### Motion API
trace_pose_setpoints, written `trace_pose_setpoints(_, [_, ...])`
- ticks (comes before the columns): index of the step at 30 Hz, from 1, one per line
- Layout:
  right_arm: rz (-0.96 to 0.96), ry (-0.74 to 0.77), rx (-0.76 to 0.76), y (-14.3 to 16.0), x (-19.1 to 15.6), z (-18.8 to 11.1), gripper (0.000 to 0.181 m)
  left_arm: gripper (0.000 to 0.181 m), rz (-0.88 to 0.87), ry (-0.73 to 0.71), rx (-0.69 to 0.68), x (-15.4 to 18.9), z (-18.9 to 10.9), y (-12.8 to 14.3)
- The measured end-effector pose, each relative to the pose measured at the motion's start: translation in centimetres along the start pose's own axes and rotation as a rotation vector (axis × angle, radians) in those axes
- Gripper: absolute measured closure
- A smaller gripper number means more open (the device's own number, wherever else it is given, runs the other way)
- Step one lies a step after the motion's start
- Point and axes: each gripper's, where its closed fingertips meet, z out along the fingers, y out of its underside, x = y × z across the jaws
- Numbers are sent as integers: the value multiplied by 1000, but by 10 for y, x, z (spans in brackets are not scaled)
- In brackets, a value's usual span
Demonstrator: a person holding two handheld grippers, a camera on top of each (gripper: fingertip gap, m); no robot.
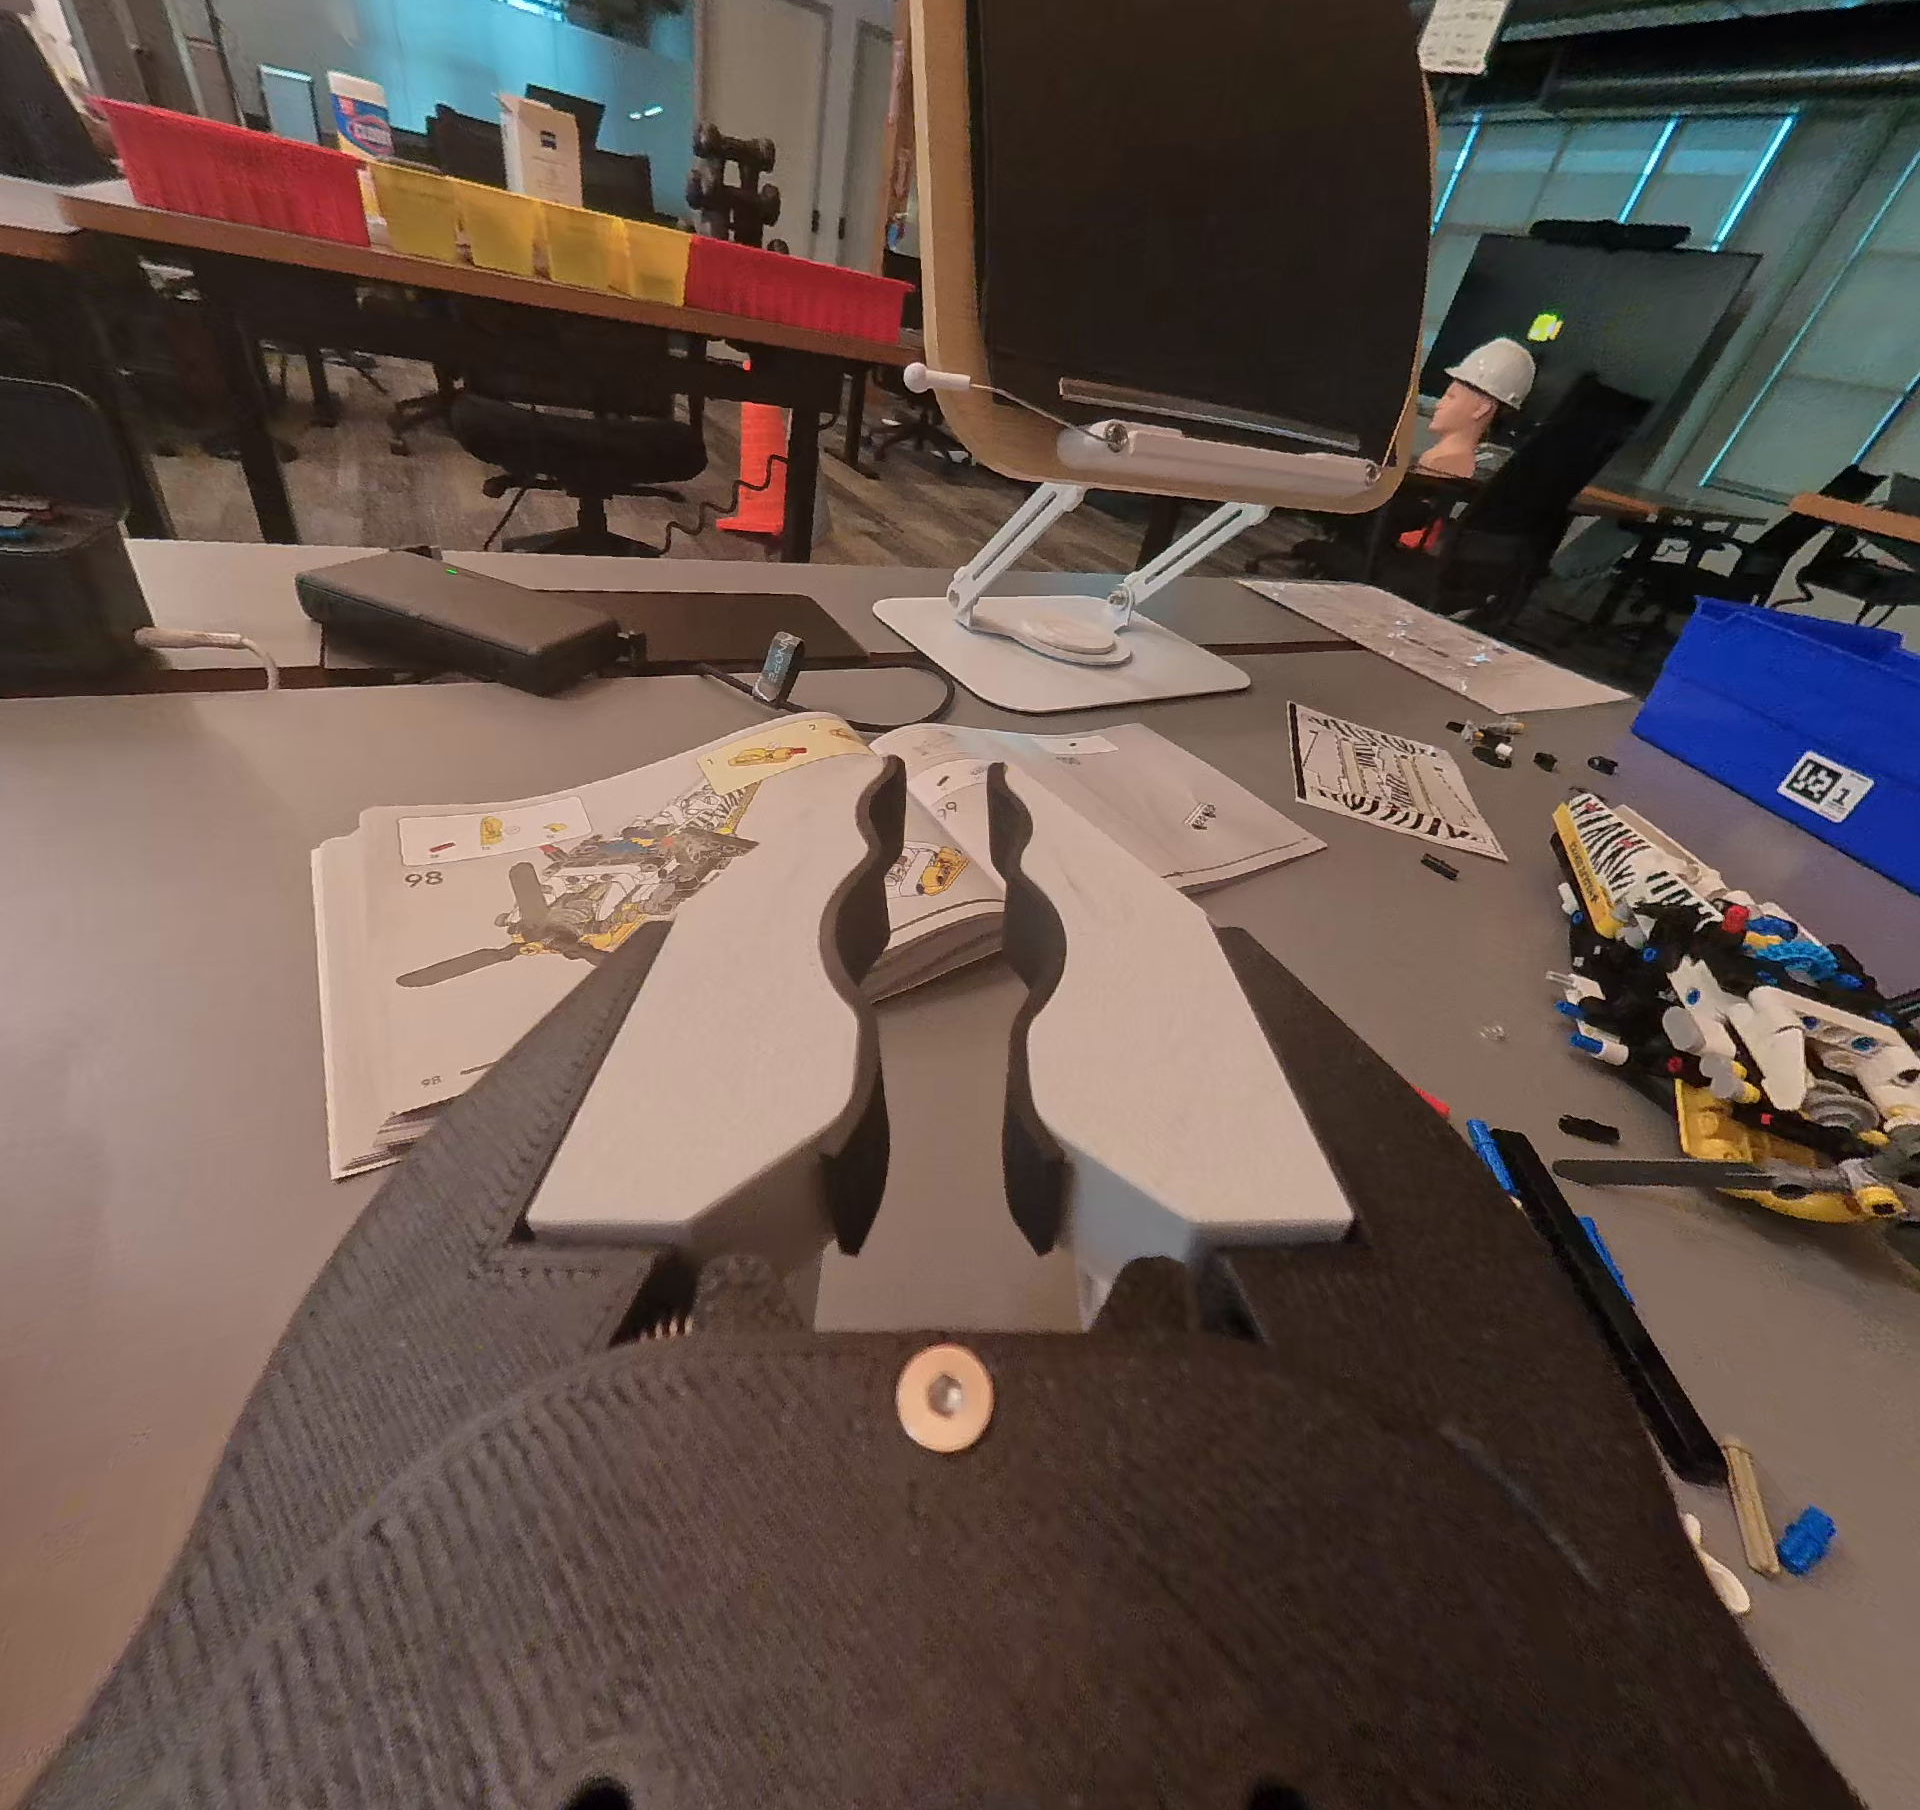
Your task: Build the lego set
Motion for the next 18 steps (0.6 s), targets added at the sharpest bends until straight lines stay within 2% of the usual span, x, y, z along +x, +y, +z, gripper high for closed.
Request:
trace_pose_setpoints(5, [9,-7,0,0,-1,1,181,166,4,5,-2,2,0,0])
trace_pose_setpoints(11, [-2,-19,-17,2,-4,5,181,145,18,-76,-56,9,15,1])
trace_pose_setpoints(13, [1,-30,-21,3,-6,6,181,140,43,-75,-160,29,39,8])
trace_pose_setpoints(15, [7,-52,-19,3,-11,7,180,136,83,-29,-357,57,70,33])
trace_pose_setpoints(18, [-11,-65,-16,1,-16,6,181,114,88,109,-572,103,118,66])
